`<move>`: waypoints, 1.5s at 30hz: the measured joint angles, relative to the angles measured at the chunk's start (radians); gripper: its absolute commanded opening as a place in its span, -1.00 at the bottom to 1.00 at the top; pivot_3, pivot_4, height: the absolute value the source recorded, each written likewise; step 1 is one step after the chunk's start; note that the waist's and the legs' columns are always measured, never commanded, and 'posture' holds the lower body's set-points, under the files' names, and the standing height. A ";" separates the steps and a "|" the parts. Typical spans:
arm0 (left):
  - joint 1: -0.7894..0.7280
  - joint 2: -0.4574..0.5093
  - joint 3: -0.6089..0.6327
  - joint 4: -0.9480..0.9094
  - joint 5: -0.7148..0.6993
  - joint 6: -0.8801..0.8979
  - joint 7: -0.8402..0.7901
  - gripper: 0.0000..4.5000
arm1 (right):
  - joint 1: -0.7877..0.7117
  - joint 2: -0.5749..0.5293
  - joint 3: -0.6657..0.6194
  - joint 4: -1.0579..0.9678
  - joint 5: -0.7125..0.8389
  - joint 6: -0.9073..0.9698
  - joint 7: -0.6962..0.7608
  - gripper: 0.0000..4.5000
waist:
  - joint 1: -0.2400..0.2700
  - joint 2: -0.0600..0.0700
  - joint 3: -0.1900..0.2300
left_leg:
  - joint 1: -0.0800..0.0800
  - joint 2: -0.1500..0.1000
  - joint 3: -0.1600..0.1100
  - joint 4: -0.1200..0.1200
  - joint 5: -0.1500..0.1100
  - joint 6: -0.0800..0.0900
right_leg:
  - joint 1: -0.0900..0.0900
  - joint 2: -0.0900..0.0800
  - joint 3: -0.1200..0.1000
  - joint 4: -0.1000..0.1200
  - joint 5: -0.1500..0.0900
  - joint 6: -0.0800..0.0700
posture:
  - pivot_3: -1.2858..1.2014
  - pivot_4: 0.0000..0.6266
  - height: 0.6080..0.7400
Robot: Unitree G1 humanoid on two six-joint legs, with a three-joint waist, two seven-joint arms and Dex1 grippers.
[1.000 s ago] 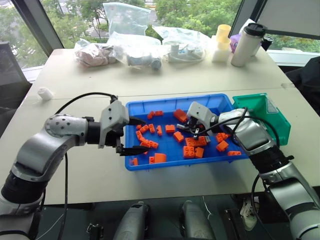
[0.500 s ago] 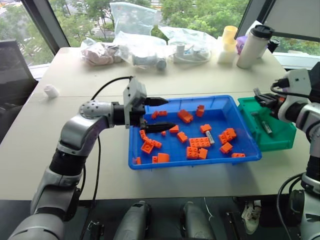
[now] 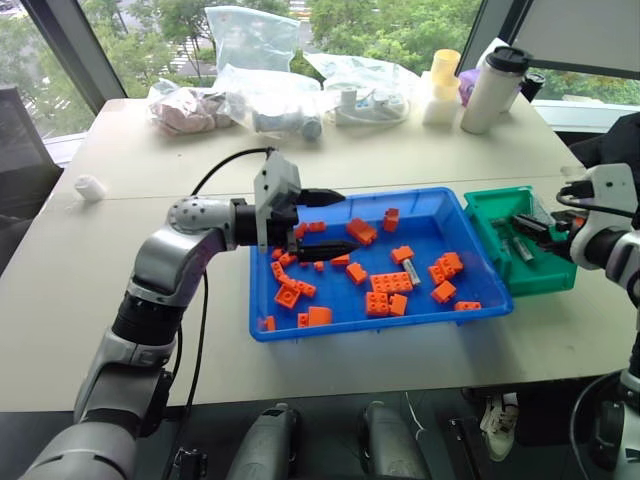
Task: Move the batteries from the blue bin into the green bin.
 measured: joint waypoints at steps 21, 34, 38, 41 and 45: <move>0.138 0.251 -0.036 -0.227 0.036 0.054 -0.095 1.00 | -0.143 -0.189 0.633 0.194 -0.103 -0.860 0.812 0.98 | -0.001 0.000 0.001 | 0.000 0.000 -0.001 0.001 0.001 -0.002 | 0.001 0.000 -0.001 -0.002 0.000 0.000 | 0.03 -0.52 1.00; 0.185 0.231 -0.019 -0.266 0.017 0.087 -0.011 1.00 | -0.291 -0.051 0.767 0.542 -0.224 -1.039 0.967 0.98 | -0.002 0.000 0.001 | 0.000 0.000 -0.001 0.001 0.002 -0.003 | 0.001 0.000 -0.001 -0.001 0.000 0.000 | 0.03 -0.52 1.00; 0.196 0.225 -0.019 -0.265 0.018 0.087 0.002 1.00 | -0.333 -0.006 0.796 0.674 -0.283 -1.121 0.973 0.98 | 0.000 0.000 0.001 | 0.000 0.000 -0.001 0.001 0.002 -0.004 | 0.001 0.000 -0.001 -0.001 0.000 0.000 | 0.03 -0.52 1.00; 0.197 0.221 -0.019 -0.266 0.018 0.087 0.006 1.00 | -0.371 0.014 0.802 0.736 -0.315 -1.167 0.979 0.98 | -0.001 0.000 0.001 | 0.000 0.000 -0.001 0.001 0.002 -0.004 | 0.001 0.000 -0.001 -0.001 0.000 0.000 | 0.03 -0.52 1.00; 0.197 0.220 -0.019 -0.266 0.018 0.087 0.020 1.00 | -0.410 0.028 0.809 0.803 -0.354 -1.213 0.974 0.98 | -0.002 0.000 0.001 | 0.000 0.000 -0.001 0.001 0.002 -0.004 | 0.001 0.000 -0.001 -0.001 0.000 0.000 | 0.03 -0.52 1.00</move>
